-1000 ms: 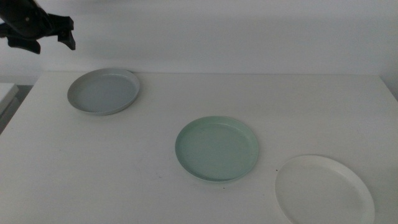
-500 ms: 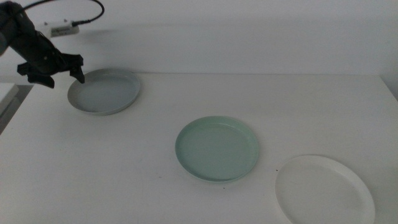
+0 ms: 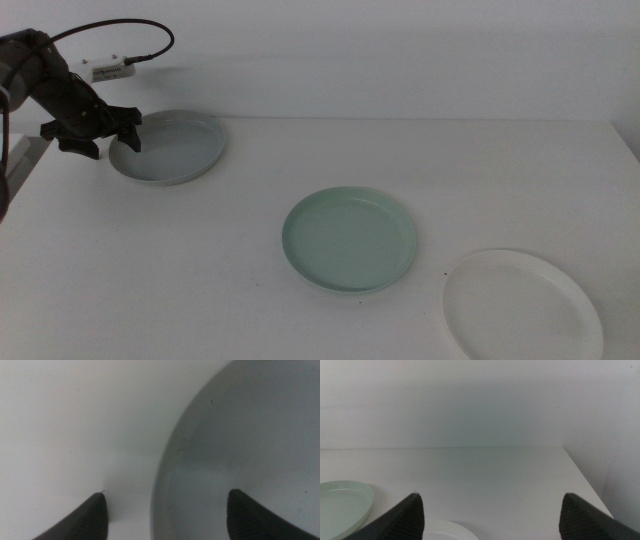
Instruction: Stack the three bowls on top of each other.
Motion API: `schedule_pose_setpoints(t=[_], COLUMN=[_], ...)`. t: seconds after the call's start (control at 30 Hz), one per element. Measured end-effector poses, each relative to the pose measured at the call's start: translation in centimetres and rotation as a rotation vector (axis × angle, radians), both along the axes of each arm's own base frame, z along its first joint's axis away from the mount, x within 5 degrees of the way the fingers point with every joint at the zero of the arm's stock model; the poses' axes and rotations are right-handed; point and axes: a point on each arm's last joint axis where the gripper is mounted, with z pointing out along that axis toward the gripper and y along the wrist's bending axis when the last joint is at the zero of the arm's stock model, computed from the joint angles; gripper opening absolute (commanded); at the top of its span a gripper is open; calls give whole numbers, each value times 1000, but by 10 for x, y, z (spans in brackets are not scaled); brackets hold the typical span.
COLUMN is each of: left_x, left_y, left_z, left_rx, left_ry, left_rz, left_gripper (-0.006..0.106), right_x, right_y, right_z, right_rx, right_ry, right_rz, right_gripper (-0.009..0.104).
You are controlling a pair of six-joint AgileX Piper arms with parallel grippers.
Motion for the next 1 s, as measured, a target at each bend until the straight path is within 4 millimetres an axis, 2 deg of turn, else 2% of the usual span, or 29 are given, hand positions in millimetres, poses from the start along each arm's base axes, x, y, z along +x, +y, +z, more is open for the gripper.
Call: schedule_pose_setpoints(t=[0.2,0.3,0.43,0.47,0.7,0.8,1.0], left_x=[2,1,2,2,1,-4,-24], left_y=[1,1,1,0,-1,-7,-36], left_z=[-5,-6,-7,-7,0,17,72], left_rx=[-6,-6,-8,-12,-41,-82,-119], left_ry=[1,3,2,2,-6,-8,-59], left_rz=[0,-1,-2,1,11,-46,-125], left_gripper=[59,40,2,-2,-2,-2,-2], right_x=[0,0,0,0,0,0,0], right_y=[0,0,0,0,0,0,0], right_z=[0,0,0,0,0,0,0], right_rx=[0,0,0,0,0,0,0], right_ry=[0,0,0,0,0,0,0], right_rz=[0,0,0,0,0,0,0], right_gripper=[92,92,92,92,92,92,92])
